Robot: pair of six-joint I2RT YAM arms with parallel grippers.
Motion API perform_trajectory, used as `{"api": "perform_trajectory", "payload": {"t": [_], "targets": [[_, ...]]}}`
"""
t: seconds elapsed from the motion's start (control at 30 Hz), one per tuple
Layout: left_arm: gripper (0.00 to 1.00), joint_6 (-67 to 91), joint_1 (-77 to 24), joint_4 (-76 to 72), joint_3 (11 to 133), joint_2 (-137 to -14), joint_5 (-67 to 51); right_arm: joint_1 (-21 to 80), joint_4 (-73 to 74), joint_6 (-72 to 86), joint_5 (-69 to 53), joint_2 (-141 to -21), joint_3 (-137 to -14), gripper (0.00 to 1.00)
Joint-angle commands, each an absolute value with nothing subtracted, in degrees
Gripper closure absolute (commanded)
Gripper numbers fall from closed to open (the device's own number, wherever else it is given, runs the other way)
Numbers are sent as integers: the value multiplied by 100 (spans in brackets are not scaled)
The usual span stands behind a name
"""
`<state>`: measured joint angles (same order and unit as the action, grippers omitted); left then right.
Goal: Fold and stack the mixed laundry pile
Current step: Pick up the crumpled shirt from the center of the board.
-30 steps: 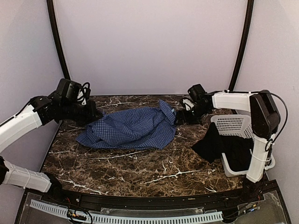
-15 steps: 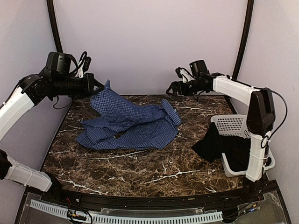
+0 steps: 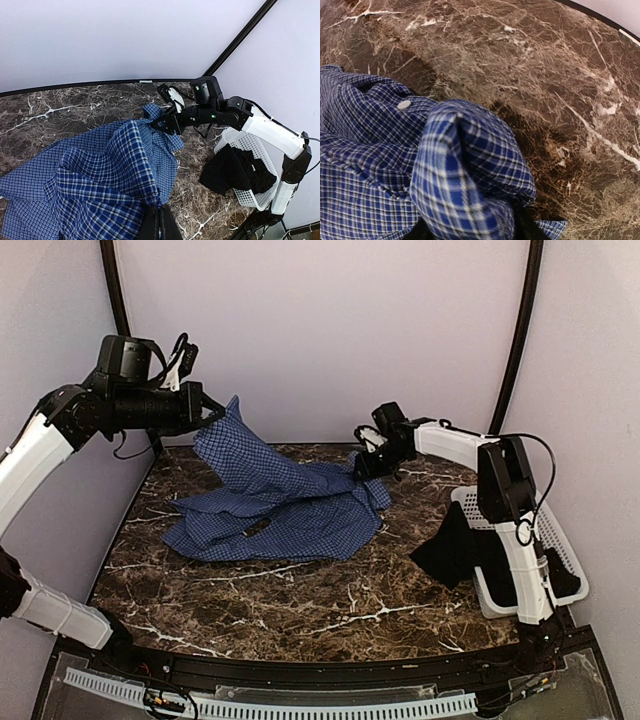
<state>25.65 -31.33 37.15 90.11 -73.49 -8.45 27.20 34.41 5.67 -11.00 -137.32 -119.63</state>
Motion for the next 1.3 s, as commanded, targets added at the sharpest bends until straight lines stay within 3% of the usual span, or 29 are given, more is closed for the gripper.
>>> {"api": "perform_trajectory", "payload": {"t": [0.0,0.07,0.1,0.27,0.33,0.4,0.43,0.5,0.67,0.87,1.27], "targets": [[100,2420,-3041,3869,9033,-7105,-555,2672,3455,606,-626,-13227,-11349,74],[100,2387,-2968,3945,9023,-7016,-368,2672,3201,778,-645,-12692,-10604,97],[100,2362,-2911,3977,9023,-6989,-263,2672,3024,887,-672,-12269,-10132,100],[100,1962,-2746,4012,8981,-6790,-255,2654,2265,1371,-1252,-10616,-7968,100],[100,1587,-2735,3917,8968,-6775,-678,2654,2363,1358,-1536,-10144,-7532,80],[100,1283,-2759,3858,8950,-6795,-1164,2662,2369,1238,-1666,-9622,-7210,45],[100,1177,-2768,3841,8940,-6803,-1475,2663,2276,1120,-1739,-9352,-7078,33],[100,862,-2816,3791,8887,-6823,-1944,2686,1956,823,-1964,-8797,-6891,21],[100,-146,-3151,3614,8628,-6628,-2961,2816,913,-37,-3136,-8189,-6786,17],[100,-1111,-3277,3686,8349,-6140,-3903,3280,1063,-1132,-4463,-8874,-7510,19],[100,-1789,-3278,4128,8268,-5624,-4733,4222,1670,-2433,-4412,-10079,-8845,19]]}}
